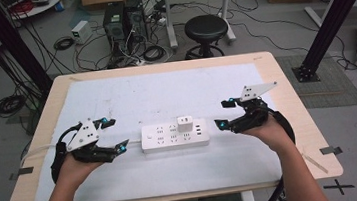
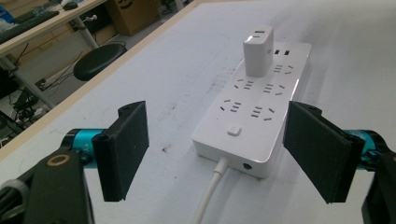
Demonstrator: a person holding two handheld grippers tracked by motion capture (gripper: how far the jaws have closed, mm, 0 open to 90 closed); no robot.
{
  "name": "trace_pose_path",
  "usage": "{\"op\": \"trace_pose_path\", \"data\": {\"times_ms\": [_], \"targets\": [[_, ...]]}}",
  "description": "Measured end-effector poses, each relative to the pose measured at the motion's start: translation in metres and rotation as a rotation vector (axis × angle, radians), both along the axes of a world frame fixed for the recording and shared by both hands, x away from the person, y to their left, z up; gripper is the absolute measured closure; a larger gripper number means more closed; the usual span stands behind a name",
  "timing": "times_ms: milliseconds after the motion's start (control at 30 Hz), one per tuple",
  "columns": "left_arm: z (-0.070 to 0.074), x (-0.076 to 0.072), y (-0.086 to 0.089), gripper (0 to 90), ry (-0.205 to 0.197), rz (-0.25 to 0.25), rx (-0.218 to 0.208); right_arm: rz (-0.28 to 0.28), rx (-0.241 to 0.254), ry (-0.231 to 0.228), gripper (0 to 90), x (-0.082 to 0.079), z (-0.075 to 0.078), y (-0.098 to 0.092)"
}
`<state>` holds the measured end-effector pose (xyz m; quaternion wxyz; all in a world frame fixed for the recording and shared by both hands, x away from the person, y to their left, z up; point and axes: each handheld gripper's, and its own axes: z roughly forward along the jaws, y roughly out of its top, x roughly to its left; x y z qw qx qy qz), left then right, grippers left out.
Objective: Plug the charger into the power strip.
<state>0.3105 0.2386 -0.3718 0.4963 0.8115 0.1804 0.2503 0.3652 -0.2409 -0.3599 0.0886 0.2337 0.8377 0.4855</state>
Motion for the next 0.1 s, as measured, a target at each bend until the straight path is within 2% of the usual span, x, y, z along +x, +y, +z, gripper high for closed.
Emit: {"op": "trace_pose_path", "data": {"times_ms": [100], "targets": [[-0.0005,0.0005,0.001,22.6,0.004,0.008,0.0,-0.002,0.003,-0.007,20.9,-0.0003,0.0006,-0.0003]]}}
